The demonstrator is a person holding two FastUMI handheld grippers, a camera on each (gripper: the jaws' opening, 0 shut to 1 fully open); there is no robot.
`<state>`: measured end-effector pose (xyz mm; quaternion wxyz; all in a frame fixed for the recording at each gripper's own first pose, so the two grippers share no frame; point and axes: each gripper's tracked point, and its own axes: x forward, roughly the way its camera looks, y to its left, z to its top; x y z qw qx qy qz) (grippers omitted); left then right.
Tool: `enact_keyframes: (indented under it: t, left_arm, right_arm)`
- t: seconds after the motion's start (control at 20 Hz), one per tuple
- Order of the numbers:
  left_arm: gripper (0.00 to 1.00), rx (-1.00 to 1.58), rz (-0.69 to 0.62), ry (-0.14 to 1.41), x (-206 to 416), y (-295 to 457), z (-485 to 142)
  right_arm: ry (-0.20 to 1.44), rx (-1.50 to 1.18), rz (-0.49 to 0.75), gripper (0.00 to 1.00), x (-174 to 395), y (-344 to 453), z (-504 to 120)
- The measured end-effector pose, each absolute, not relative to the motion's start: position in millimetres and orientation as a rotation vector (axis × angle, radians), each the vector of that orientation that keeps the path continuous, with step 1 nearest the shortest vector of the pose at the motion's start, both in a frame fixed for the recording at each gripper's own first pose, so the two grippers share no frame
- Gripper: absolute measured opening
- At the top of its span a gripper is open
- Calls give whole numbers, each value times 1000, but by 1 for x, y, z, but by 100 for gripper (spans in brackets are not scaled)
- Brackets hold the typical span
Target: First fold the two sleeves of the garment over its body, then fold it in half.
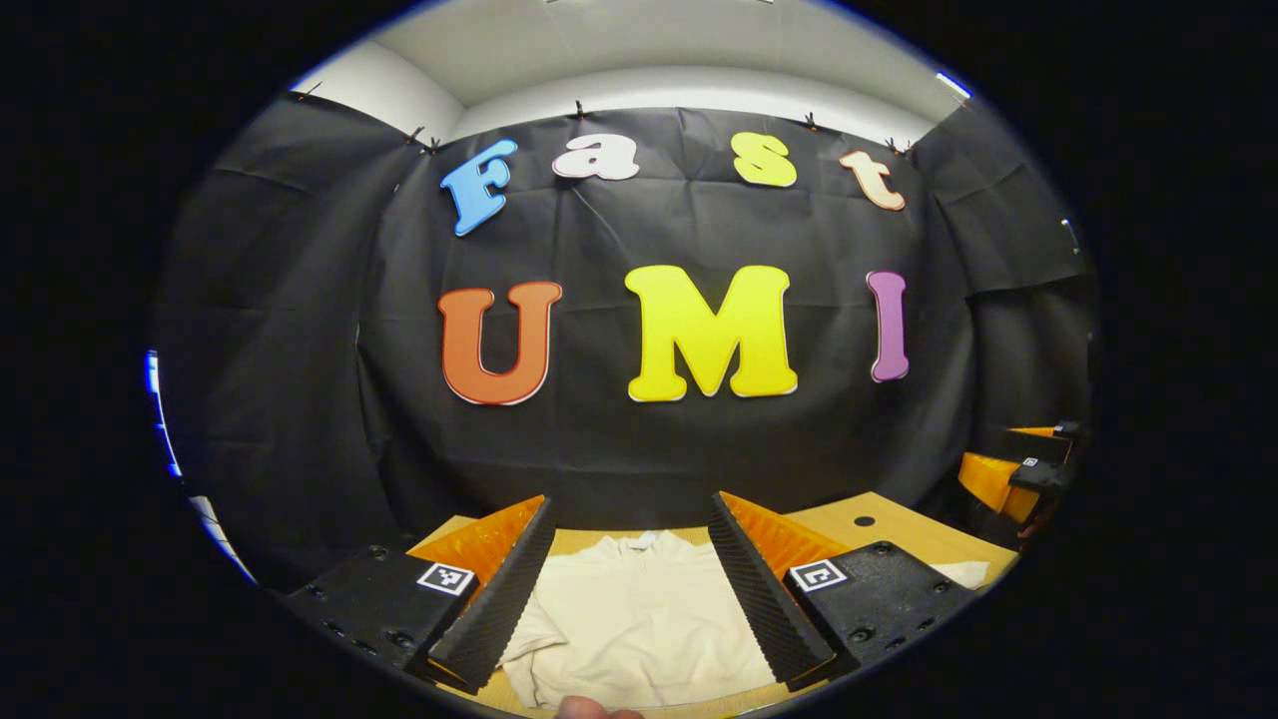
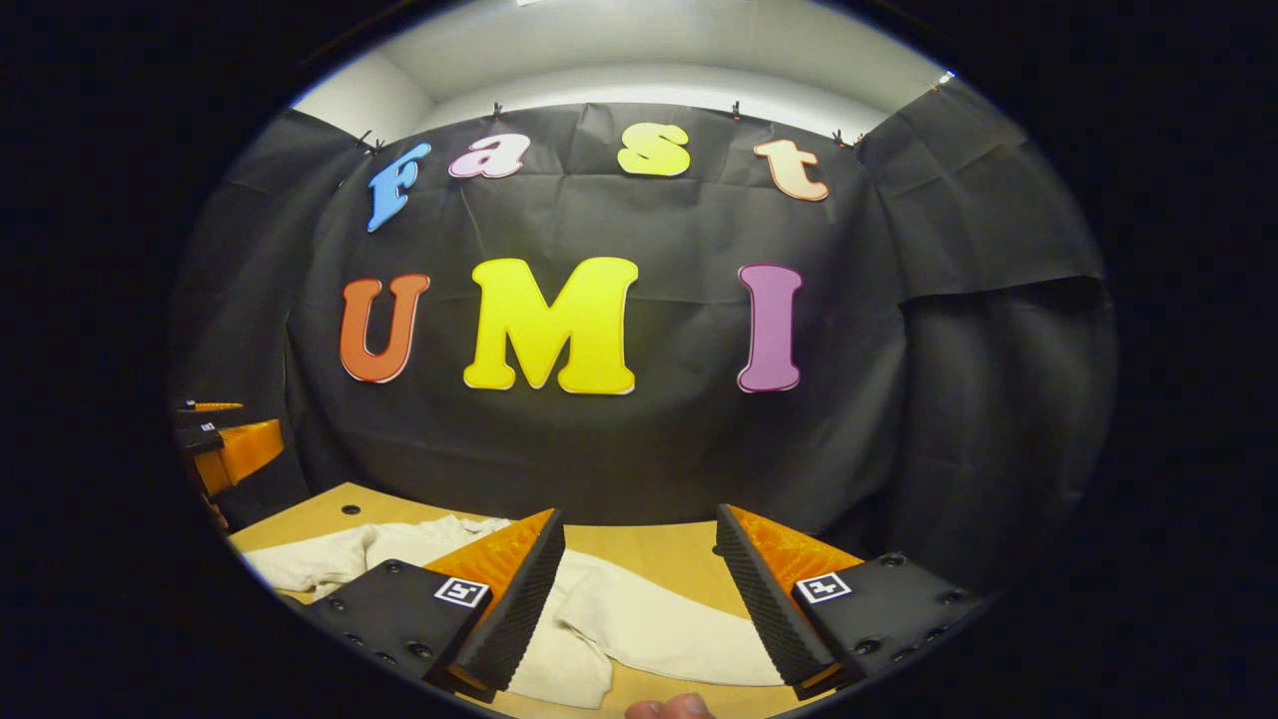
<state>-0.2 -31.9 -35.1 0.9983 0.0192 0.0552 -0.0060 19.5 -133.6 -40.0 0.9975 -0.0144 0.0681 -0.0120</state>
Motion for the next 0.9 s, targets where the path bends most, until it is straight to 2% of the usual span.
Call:
enact_keyframes:
  t: [0.2, 0.55, 0.75, 0.9]
  left_arm:
    - [98, 52, -26, 171, -7, -45, -57]
    - [98, 54, -86, 238, 2, -96, -84]
    - [98, 62, -111, 268, 8, -117, -94]
    - [98, 37, -99, 325, 9, -122, -109]
  right_arm:
    - [256, -68, -68, 95, 12, -205, -76]
    - [613, -63, -150, 95, -23, -324, -195]
    - [797, -25, -118, 93, -40, -347, -261]
    - [935, -41, -69, 96, -54, -352, -304]
